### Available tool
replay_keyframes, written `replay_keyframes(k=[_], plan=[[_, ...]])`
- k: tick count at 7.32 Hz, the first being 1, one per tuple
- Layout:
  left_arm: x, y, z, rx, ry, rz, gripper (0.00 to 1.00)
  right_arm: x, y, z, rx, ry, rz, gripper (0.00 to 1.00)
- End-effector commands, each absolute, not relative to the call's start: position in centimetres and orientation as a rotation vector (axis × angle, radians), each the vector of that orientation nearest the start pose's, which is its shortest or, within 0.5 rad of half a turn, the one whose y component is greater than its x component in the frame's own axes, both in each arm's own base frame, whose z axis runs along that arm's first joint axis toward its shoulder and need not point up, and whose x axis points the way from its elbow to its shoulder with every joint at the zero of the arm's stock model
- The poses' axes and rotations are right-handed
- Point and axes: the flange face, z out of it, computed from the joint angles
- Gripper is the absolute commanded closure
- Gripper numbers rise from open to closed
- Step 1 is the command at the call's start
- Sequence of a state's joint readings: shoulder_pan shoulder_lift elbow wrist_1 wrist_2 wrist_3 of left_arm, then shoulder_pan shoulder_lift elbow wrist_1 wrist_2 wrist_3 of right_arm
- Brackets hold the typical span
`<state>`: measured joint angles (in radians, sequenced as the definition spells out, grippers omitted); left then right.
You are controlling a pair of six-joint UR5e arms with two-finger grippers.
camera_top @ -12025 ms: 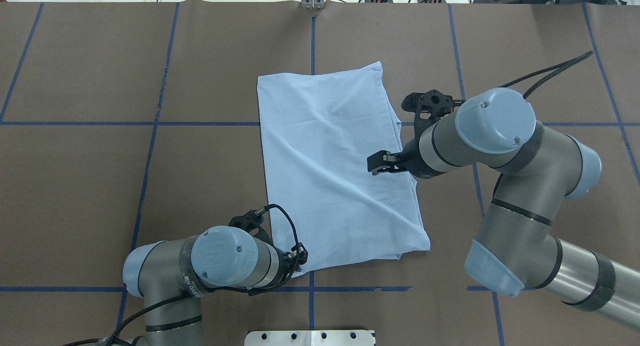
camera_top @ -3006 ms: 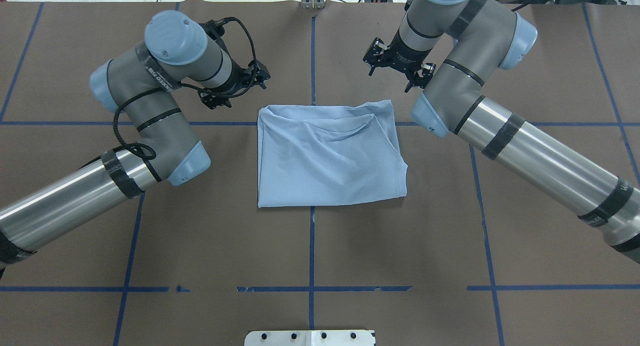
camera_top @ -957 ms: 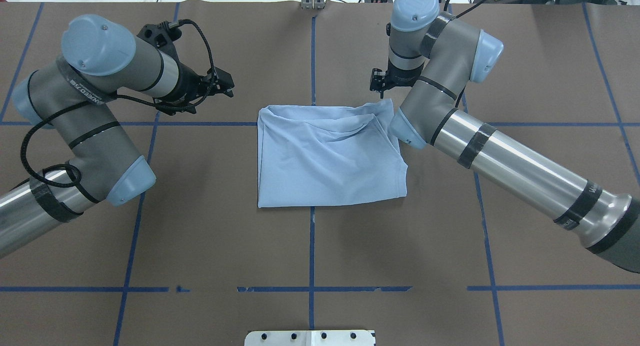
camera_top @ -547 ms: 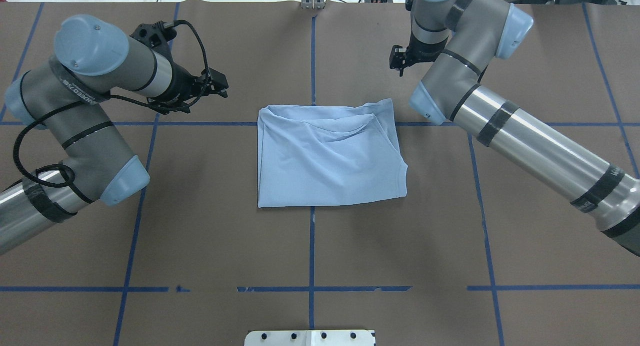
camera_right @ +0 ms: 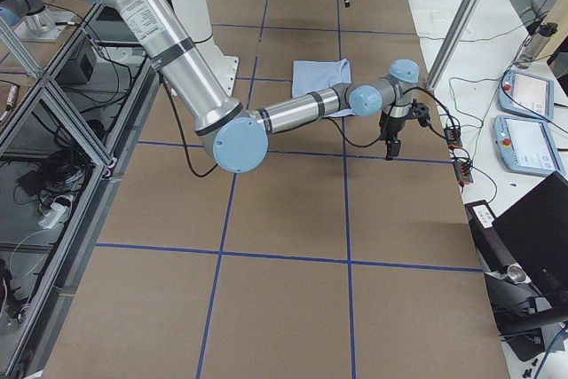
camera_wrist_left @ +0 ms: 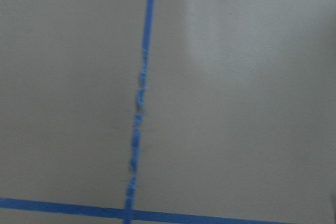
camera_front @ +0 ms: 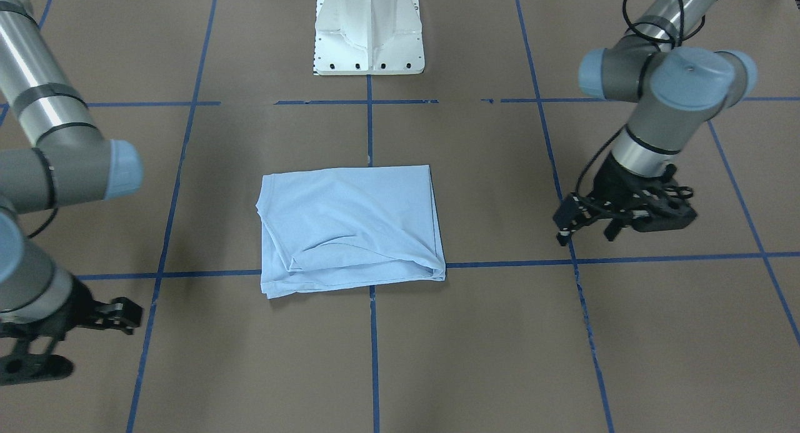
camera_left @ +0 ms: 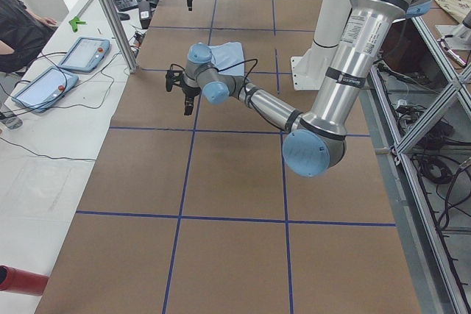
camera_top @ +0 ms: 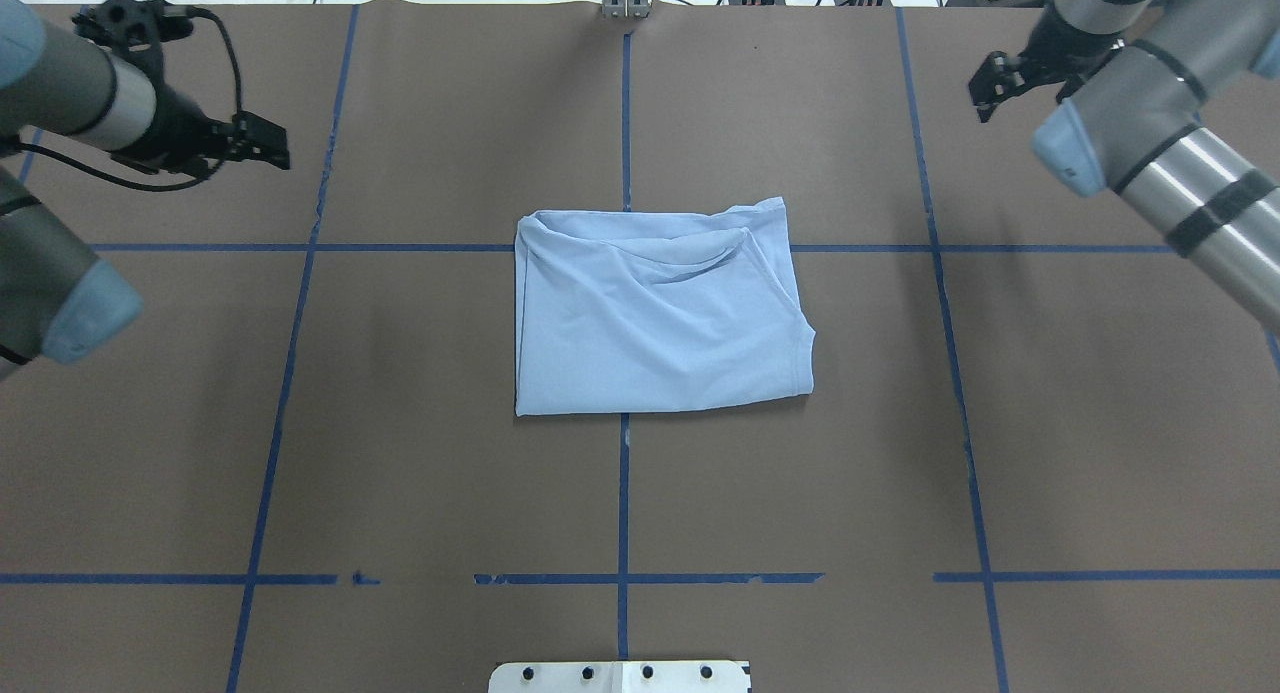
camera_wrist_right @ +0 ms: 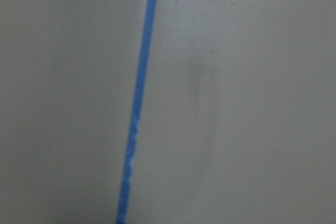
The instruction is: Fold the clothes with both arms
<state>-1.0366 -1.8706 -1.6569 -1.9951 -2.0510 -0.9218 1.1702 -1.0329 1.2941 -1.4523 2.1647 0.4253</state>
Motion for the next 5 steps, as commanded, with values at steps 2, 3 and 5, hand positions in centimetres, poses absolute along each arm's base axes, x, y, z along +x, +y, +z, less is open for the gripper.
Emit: replay_keyframes(k=[2,3,5], plan=[[5.8,-55.8,52.2,0.344,0.696,0.089,0.00,-2.4,-58.5,60.3,0.108,-0.791,-0.192,0.00],[0.2,-55.2,54.3,0.364,0.628,0.203,0.00,0.6,-55.7,62.8,0.107,-0.836,-0.206,0.00],[-4.8,-53.5,56.1,0.347,0.571,0.338,0.00,3.6,-47.4,67.9,0.064,-0.869,-0.146,0.00]])
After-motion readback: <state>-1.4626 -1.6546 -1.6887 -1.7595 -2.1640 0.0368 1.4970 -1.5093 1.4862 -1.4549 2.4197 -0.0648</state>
